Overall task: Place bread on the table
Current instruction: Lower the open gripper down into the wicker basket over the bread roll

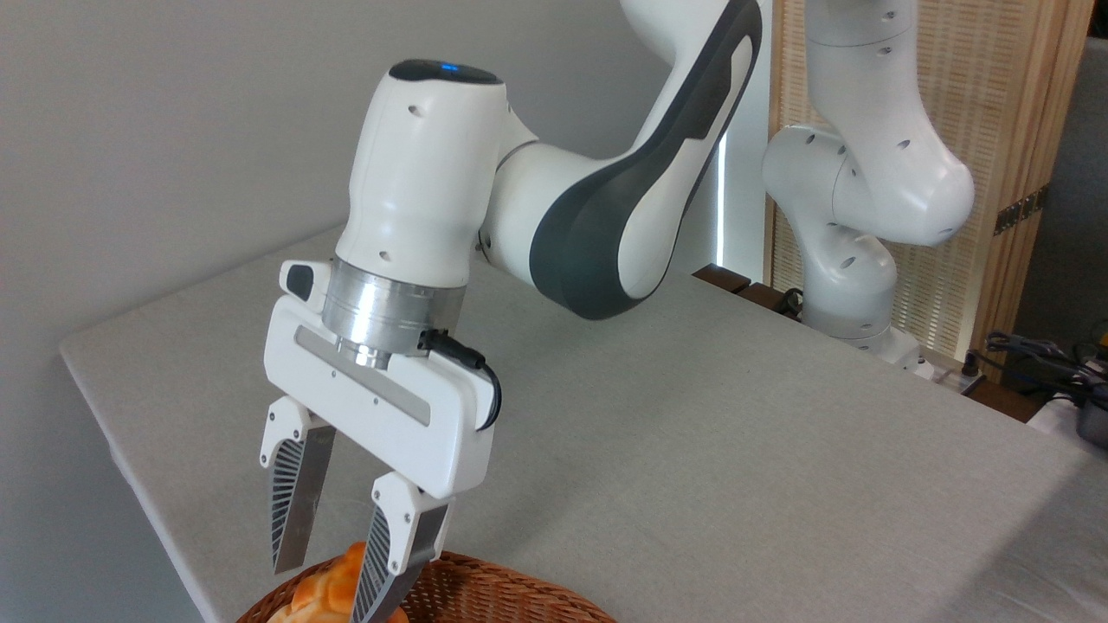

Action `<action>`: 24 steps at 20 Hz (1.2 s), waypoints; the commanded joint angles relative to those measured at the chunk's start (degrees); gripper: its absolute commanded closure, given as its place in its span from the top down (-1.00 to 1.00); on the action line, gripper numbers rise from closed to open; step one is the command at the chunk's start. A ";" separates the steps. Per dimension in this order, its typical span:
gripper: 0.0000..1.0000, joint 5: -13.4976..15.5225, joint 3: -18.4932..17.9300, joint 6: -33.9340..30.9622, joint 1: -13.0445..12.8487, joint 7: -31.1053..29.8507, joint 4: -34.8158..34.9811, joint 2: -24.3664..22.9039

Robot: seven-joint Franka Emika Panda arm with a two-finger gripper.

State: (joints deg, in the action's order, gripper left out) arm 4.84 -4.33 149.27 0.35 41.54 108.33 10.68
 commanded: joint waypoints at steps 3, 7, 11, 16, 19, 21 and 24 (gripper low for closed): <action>1.00 -0.09 -0.68 1.82 -0.09 5.81 -0.84 1.62; 0.99 -0.09 -0.86 1.90 0.09 7.41 -0.84 1.98; -0.15 -0.09 -0.86 1.82 0.09 8.38 -0.84 1.98; -0.22 -0.09 -0.86 1.82 0.09 9.08 -0.84 1.98; -0.21 -0.09 -0.86 1.82 0.09 9.08 -0.75 1.89; -0.21 -0.09 -0.95 1.82 0.09 9.08 -0.75 1.89; -0.21 -0.09 -0.95 1.82 0.09 9.08 -0.75 1.89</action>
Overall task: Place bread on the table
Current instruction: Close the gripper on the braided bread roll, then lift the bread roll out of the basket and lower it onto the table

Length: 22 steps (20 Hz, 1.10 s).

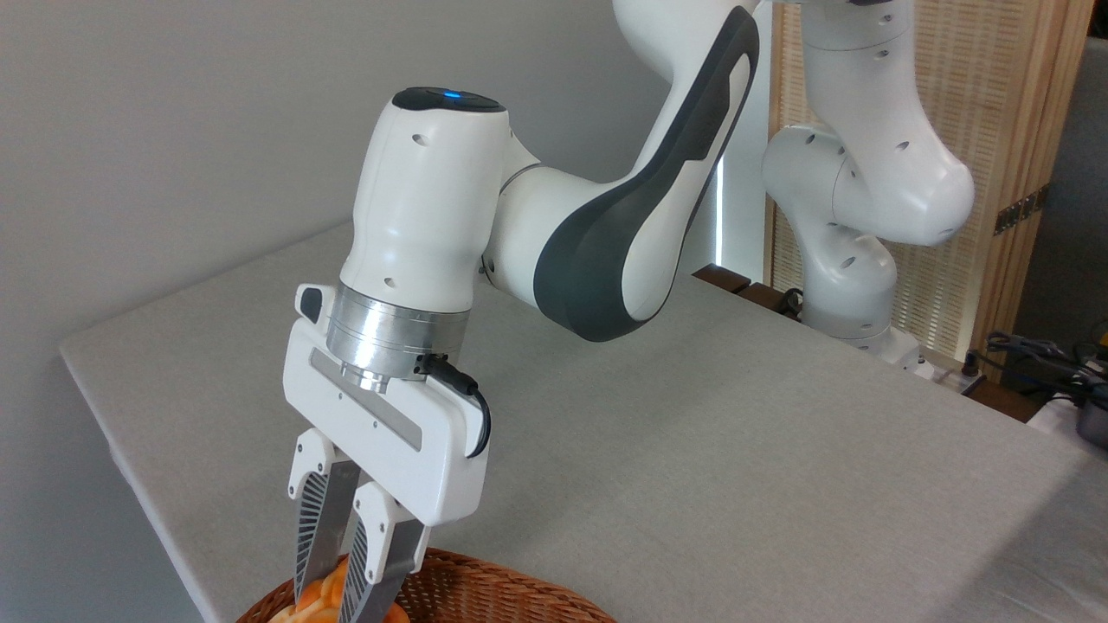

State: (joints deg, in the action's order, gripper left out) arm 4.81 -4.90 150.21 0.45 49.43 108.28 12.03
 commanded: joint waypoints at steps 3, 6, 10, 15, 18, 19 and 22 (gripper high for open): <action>-0.21 -0.07 -0.29 0.61 -0.09 0.93 -0.71 -0.25; -0.21 0.02 -0.29 -0.44 -0.10 0.84 -0.62 -3.05; -0.20 -0.07 0.50 -11.31 -0.36 0.93 0.08 -8.50; -0.18 0.20 0.94 -25.91 -2.46 -0.12 3.51 -15.45; -0.15 0.28 0.94 -29.98 -4.05 -0.48 7.28 -19.66; -0.14 0.37 0.94 -29.98 -4.66 -0.56 9.21 -21.07; -0.12 0.37 0.86 -30.07 -7.21 -0.74 14.22 -23.88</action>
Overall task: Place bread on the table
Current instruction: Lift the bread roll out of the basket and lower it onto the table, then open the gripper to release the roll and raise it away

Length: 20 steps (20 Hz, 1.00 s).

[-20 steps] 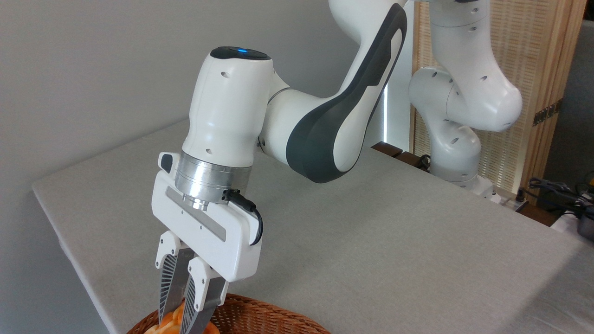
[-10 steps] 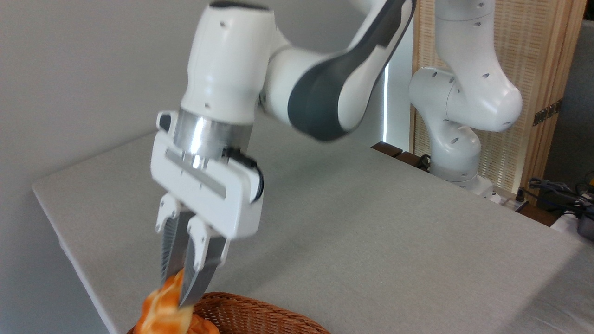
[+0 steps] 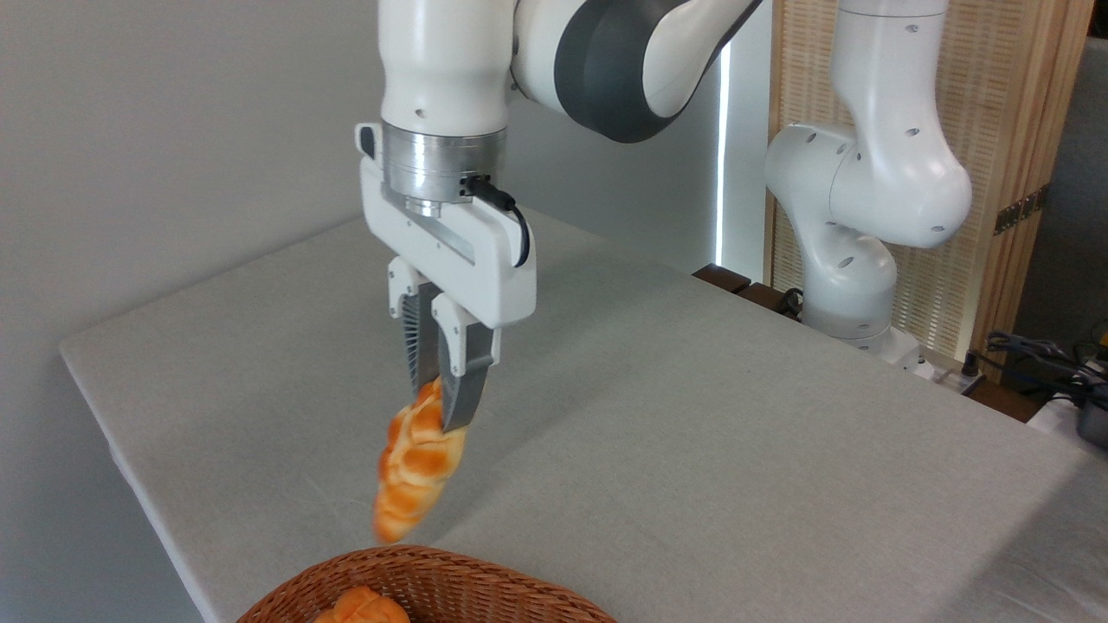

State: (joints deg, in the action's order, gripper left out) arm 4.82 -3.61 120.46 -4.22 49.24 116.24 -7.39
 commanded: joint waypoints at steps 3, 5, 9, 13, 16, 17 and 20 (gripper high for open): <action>0.01 0.37 -0.43 -0.49 -3.69 -0.99 10.58 -5.88; 0.71 0.37 -0.52 -0.49 -4.47 -1.34 11.90 -5.70; 1.00 0.37 -0.52 -1.62 -4.92 -1.08 12.96 -5.35; 1.00 0.37 -0.78 -2.16 -4.92 -1.16 12.78 -5.44; 1.00 0.37 -0.96 -2.59 -4.92 -1.43 12.78 -5.44; 1.00 0.37 -1.04 -2.86 -4.92 -2.04 12.61 -5.35; 1.00 0.37 -1.04 -2.86 -4.83 -3.89 12.17 -5.26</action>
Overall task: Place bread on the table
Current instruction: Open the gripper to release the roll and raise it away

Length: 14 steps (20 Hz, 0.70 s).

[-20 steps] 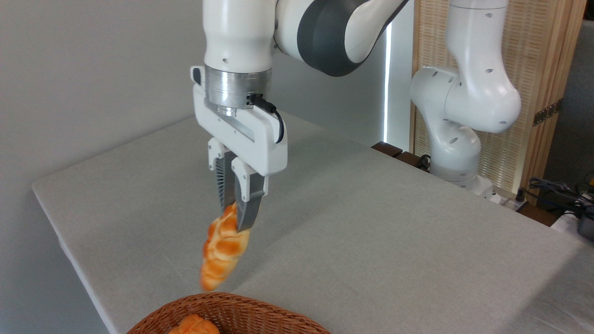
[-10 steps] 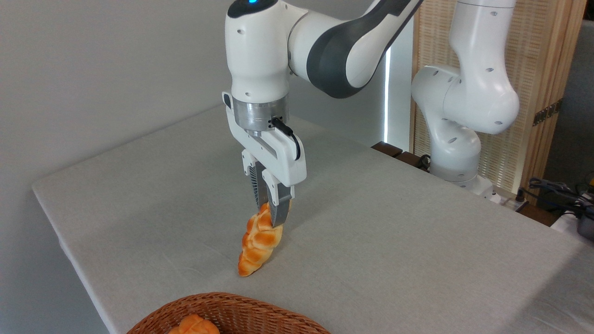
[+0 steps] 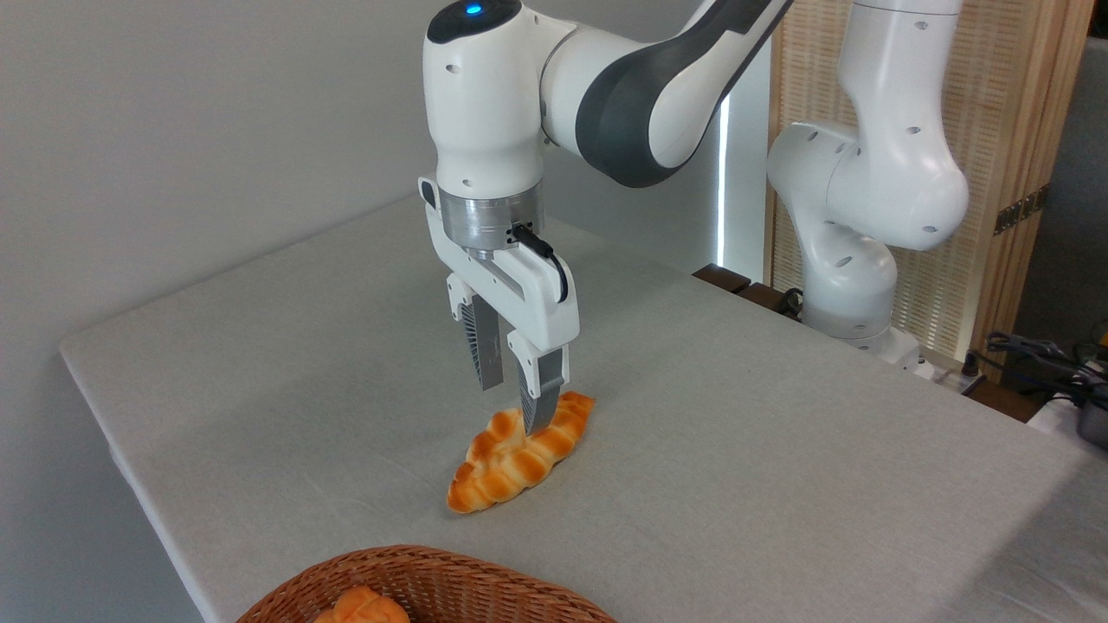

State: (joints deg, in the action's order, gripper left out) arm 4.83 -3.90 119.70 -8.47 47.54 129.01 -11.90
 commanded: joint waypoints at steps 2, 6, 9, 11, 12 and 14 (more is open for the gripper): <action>1.00 0.44 -0.93 -2.10 -0.41 -2.72 -2.61 -0.58; 1.00 0.88 -1.99 -6.74 -0.06 -6.93 -13.49 1.09; 1.00 0.45 -1.37 -12.01 -0.41 -8.60 -18.51 1.09; 1.00 -0.08 -1.37 -17.02 -0.50 -9.66 -21.24 1.62; 1.00 -0.17 -1.55 -19.22 -0.50 -9.66 -21.60 2.23; 1.00 -0.17 -1.72 -21.08 -0.41 -9.66 -21.69 2.41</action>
State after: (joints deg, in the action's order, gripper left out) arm 4.91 -5.02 102.07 -8.56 38.94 109.39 -11.55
